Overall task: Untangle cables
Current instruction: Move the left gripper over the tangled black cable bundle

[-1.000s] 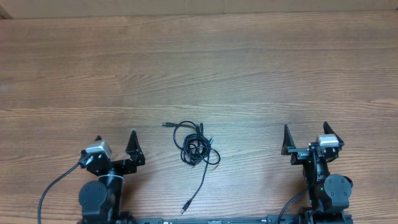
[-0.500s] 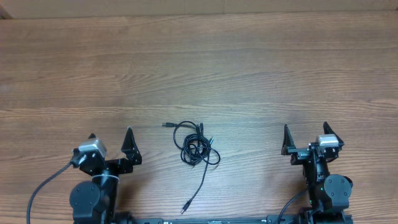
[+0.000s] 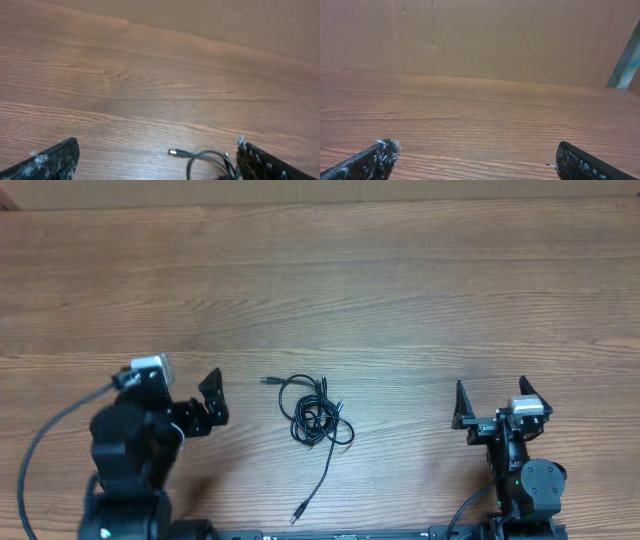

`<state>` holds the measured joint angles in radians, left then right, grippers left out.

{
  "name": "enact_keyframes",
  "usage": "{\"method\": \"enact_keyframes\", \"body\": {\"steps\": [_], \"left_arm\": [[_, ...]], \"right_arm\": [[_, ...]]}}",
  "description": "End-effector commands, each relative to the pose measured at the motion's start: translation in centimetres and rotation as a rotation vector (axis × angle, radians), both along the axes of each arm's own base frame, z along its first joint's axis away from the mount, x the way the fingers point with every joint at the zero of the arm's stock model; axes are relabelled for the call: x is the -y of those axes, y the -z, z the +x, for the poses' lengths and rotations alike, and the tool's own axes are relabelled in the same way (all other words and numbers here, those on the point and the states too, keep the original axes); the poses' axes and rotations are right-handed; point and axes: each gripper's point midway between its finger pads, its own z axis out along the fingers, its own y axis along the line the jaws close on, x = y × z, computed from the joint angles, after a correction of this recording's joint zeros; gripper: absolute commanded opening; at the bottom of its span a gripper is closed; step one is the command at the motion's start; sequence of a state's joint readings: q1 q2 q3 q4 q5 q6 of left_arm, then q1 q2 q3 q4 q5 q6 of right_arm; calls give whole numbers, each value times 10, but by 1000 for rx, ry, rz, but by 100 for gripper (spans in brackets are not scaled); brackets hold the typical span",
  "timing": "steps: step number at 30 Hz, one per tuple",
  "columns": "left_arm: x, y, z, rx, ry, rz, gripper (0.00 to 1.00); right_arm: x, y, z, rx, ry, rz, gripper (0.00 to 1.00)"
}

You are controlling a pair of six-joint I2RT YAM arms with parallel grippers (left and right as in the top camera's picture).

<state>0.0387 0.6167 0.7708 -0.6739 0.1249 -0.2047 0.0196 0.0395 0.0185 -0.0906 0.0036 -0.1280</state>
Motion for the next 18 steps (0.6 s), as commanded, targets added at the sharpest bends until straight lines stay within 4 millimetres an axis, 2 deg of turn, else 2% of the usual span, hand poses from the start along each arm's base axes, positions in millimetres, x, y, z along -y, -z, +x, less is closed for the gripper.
{"method": "enact_keyframes", "body": {"steps": [1, 5, 10, 18], "left_arm": [[7, -21, 6, -32, 50, 5, 100], [10, -23, 9, -133, 82, 21, 100], [26, -14, 6, -260, 183, 46, 100], [74, 22, 2, -436, 371, 90, 100]], "right_arm": [[0, 4, 1, -7, -1, -1, 100], [0, 4, 1, -7, -1, -1, 100], [0, 4, 1, -7, -1, -1, 100], [0, 4, 1, -7, -1, -1, 100]]}}
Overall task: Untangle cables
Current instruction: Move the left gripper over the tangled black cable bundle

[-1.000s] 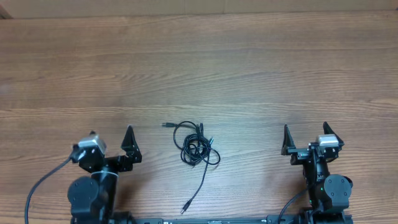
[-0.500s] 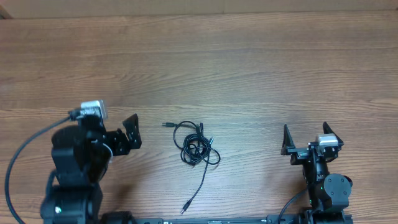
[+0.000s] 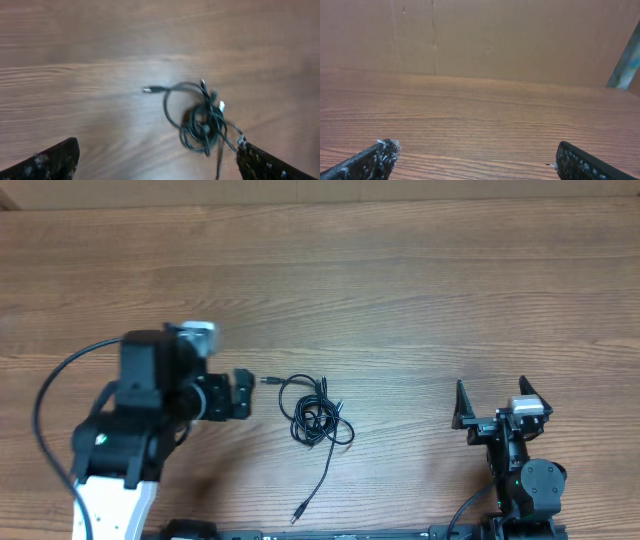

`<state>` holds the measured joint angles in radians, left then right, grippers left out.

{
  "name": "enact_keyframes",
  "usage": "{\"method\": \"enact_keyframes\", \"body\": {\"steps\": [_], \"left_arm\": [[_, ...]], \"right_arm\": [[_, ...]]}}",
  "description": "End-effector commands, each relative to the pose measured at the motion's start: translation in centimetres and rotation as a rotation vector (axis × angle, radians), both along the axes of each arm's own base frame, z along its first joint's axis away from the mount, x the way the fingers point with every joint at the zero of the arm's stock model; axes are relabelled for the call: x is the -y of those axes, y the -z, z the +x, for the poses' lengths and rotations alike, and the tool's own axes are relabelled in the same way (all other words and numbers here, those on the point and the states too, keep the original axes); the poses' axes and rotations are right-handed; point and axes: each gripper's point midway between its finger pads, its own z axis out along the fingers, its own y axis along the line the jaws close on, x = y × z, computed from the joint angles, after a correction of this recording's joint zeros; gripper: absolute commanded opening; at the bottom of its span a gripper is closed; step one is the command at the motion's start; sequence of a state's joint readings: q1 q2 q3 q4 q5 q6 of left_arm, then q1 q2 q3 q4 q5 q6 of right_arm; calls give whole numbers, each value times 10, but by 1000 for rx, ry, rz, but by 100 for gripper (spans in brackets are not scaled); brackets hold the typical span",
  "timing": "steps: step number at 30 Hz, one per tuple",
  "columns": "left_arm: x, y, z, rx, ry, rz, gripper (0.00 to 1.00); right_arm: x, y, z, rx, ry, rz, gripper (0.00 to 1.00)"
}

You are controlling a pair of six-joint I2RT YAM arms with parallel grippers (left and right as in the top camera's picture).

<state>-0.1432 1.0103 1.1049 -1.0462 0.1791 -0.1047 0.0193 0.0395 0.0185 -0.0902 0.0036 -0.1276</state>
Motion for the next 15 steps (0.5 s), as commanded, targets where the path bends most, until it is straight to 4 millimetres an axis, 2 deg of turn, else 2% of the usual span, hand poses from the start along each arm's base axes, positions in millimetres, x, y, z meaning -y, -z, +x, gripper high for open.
{"method": "enact_keyframes", "body": {"steps": [1, 5, 6, 12, 15], "left_arm": [[25, 9, -1, -49, 115, 33, 100], [49, 34, -4, -142, 197, 80, 100], [55, 47, -3, -189, 196, 100, 100], [64, 87, 0, -341, 105, 156, 100], [65, 100, 2, -391, 51, 159, 100]], "right_arm": [[0, 4, 1, -8, -2, -1, 100], [0, 4, 1, -8, -2, -1, 100], [0, 4, 1, -8, -2, -1, 100], [0, 4, 1, -8, -2, -1, 100], [0, 4, 1, -8, -2, -1, 100]]}}
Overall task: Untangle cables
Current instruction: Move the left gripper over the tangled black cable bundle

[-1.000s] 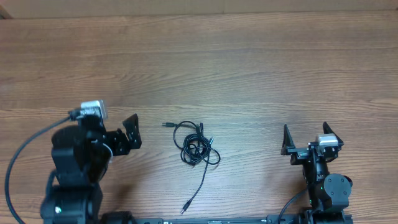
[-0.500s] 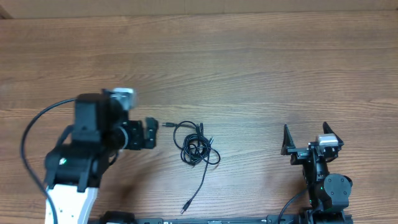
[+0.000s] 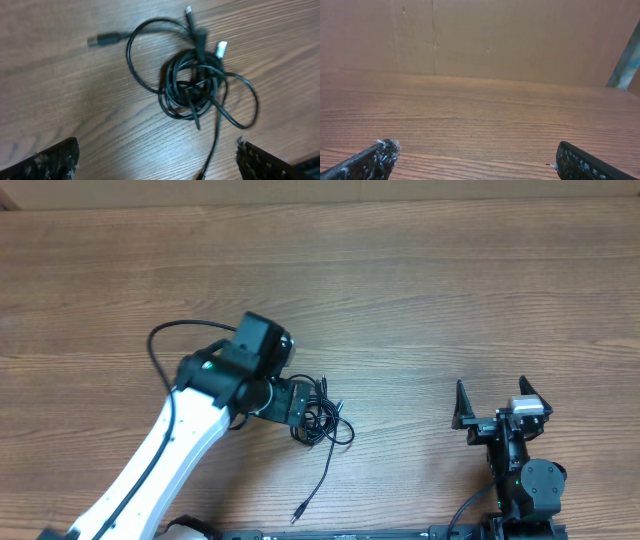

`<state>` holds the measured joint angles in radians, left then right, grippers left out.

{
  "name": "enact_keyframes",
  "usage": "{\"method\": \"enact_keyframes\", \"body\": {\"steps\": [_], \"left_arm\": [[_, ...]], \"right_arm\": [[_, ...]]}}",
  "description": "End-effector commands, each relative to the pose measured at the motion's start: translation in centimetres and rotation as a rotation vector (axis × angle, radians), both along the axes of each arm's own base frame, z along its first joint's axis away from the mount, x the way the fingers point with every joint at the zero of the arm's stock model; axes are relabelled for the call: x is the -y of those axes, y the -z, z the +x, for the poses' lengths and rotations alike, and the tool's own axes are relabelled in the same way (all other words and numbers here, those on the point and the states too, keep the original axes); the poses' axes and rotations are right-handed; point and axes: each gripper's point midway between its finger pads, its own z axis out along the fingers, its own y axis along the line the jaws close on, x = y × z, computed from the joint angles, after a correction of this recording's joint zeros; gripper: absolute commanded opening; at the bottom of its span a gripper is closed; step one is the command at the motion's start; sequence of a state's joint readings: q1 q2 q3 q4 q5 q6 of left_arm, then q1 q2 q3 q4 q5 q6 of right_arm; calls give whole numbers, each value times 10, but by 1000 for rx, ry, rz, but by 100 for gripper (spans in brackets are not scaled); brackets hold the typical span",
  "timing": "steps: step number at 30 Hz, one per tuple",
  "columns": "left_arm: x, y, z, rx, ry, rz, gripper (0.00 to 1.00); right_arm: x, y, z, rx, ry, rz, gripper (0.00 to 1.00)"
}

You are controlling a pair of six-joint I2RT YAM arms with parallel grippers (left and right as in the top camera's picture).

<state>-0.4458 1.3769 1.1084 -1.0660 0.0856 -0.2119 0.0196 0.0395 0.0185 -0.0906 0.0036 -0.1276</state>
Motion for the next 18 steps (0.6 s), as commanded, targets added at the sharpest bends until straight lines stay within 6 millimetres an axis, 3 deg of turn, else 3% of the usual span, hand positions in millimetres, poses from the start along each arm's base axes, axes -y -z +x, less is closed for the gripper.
{"method": "enact_keyframes", "body": {"steps": [1, 9, 18], "left_arm": [[0, 12, 10, -36, -141, 31, 100], [15, 41, 27, -81, -178, 11, 99], [30, 65, 22, -188, -190, -33, 100]], "right_arm": [[0, 4, 1, -7, -1, -1, 100], [0, 4, 1, -7, -1, -1, 100], [0, 4, 1, -7, -1, -1, 100]]}}
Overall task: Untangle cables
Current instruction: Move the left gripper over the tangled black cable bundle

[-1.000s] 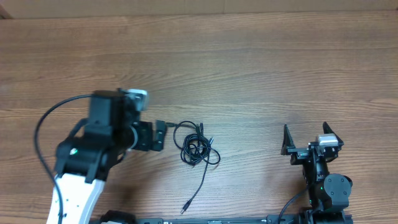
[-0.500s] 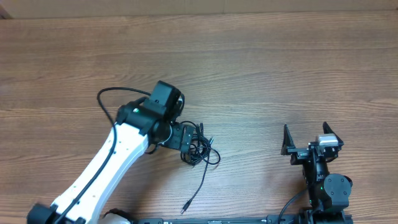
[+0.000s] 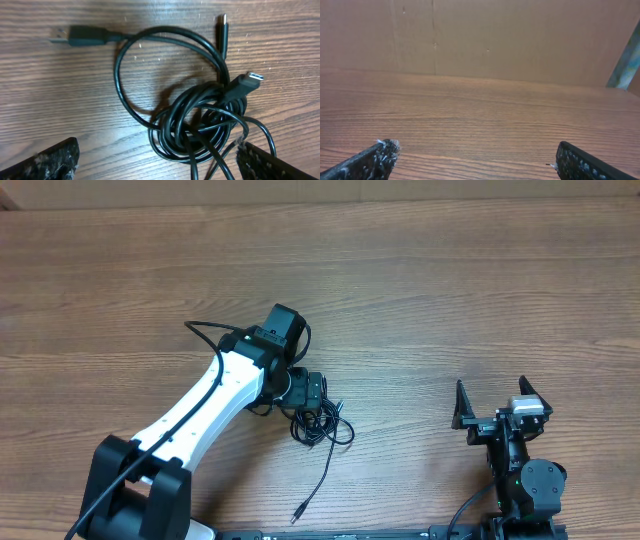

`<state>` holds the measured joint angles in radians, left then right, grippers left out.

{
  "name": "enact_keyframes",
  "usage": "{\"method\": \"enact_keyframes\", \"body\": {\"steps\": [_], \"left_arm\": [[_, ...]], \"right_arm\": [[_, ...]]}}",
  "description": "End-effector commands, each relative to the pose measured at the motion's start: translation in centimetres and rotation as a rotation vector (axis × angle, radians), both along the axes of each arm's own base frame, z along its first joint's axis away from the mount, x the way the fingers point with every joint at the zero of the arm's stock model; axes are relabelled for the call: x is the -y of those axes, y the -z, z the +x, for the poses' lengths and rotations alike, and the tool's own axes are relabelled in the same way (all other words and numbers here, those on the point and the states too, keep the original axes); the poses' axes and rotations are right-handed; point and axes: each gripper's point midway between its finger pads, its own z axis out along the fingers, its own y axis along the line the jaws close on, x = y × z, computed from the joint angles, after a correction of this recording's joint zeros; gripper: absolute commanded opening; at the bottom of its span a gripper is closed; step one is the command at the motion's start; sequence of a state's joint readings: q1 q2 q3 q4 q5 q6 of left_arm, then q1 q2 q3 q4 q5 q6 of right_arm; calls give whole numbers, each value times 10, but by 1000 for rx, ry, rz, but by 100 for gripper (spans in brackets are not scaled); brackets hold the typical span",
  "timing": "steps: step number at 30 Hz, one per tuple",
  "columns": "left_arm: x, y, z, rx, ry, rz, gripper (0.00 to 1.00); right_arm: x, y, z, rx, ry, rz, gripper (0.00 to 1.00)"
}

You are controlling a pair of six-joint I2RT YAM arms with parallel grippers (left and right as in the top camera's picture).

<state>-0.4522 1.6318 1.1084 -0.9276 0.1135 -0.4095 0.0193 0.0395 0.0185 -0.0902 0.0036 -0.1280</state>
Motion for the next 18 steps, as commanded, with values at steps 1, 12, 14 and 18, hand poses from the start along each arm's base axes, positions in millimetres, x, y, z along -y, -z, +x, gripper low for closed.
{"method": "enact_keyframes", "body": {"steps": [1, 12, 14, 18], "left_arm": [[12, 7, -3, -48, -6, -24, 100], [5, 29, 2, -54, -7, 66, 70], [6, 33, 3, -57, -7, 68, 69], [8, 45, 6, -69, -8, 71, 68]], "right_arm": [[0, 4, 1, -8, -2, -1, 100], [0, 4, 1, -8, -2, -1, 100], [0, 4, 1, -8, -2, -1, 100], [0, 4, 1, -8, -2, -1, 100]]}}
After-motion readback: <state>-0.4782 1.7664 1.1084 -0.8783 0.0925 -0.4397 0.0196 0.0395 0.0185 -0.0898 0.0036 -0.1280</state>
